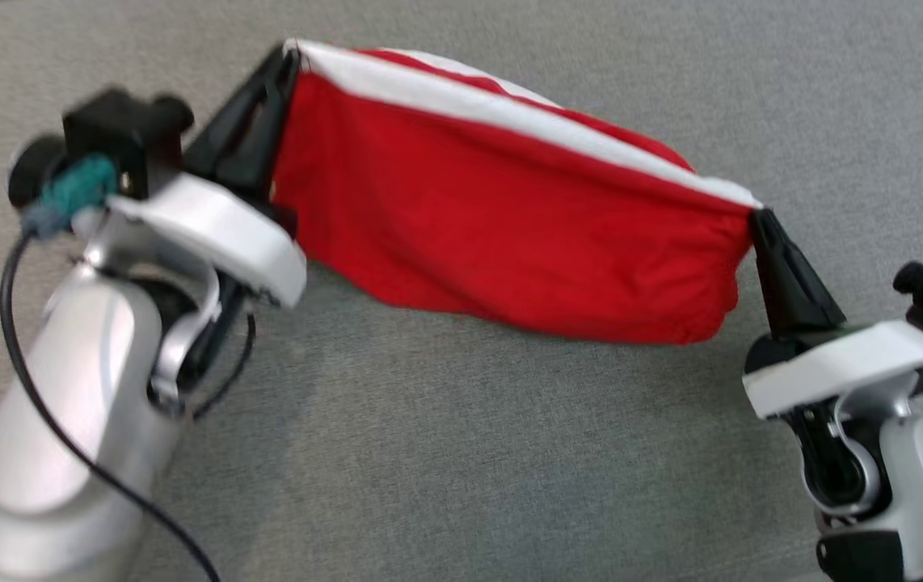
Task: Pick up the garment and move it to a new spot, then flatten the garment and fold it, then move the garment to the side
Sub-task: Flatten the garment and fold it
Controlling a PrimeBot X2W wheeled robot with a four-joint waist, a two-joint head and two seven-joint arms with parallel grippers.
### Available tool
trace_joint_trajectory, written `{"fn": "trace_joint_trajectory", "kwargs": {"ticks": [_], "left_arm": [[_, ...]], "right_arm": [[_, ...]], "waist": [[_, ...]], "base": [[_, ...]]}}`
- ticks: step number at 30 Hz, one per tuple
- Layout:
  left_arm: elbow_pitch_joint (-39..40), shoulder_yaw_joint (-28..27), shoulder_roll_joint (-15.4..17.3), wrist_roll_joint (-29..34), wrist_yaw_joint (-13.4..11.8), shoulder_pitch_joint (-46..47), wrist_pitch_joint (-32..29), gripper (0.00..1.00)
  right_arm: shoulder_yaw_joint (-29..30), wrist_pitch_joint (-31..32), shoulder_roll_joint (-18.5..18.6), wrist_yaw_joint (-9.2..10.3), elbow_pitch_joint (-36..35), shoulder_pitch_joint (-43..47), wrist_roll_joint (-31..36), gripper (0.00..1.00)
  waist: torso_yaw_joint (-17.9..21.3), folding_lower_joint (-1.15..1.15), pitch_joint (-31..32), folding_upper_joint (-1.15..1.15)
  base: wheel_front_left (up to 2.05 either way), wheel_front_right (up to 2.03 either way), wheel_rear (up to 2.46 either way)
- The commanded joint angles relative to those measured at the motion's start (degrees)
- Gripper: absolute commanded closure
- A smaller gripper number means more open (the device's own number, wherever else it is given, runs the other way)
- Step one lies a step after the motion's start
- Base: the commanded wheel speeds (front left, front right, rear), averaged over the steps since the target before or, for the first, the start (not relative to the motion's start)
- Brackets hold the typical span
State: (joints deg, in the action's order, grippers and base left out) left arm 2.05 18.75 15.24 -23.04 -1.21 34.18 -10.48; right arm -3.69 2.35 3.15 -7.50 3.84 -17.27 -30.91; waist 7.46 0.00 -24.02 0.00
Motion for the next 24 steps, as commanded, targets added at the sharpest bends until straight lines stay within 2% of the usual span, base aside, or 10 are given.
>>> {"fn": "trace_joint_trajectory", "kwargs": {"ticks": [1,7,15,16,17,18,24], "left_arm": [[-2.76,-0.07,-0.04,-0.08,0.76,3.05,0.01,1.00],[-18.77,0.02,-0.63,0.21,3.46,14.23,1.34,1.00],[-36.10,0.48,-2.32,-0.56,5.81,21.90,6.11,1.00],[-37.85,0.66,-2.36,-0.63,6.06,22.34,6.51,1.00],[-39.56,0.75,-2.50,-0.85,6.26,22.69,6.83,0.56],[-40.84,0.79,-2.76,-1.03,6.43,22.94,7.46,0.00],[-43.93,0.65,-3.76,-1.37,6.44,22.07,13.50,0.00]], "right_arm": [[-0.27,-1.01,0.05,0.02,1.23,-2.15,0.38,1.00],[-4.76,-4.78,-0.01,0.02,8.34,-10.19,-0.44,1.00],[-9.76,-10.25,-0.09,0.02,16.76,-15.88,-2.54,1.00],[-10.38,-10.84,-0.06,0.02,17.21,-16.15,-3.14,0.87],[-10.95,-11.55,-0.04,0.02,17.61,-16.33,-3.32,0.53],[-11.54,-11.91,-0.07,0.02,18.03,-16.28,-3.20,0.01],[-12.73,-14.74,0.78,0.02,16.74,-13.96,-2.15,0.00]], "waist": [[1.89,0.00,-2.90,0.00],[3.98,0.00,-5.93,0.00],[5.38,0.00,-7.04,0.00],[5.52,0.00,-7.04,0.00],[5.65,0.00,-6.99,0.00],[5.74,0.00,-6.93,0.00],[5.52,0.00,-6.31,0.00]], "base": [[0.00,0.00,0.00],[0.00,0.00,0.00],[0.00,0.00,0.00],[0.00,0.00,0.00],[0.00,0.00,0.00],[0.00,0.00,0.00],[0.00,0.00,0.00]]}}
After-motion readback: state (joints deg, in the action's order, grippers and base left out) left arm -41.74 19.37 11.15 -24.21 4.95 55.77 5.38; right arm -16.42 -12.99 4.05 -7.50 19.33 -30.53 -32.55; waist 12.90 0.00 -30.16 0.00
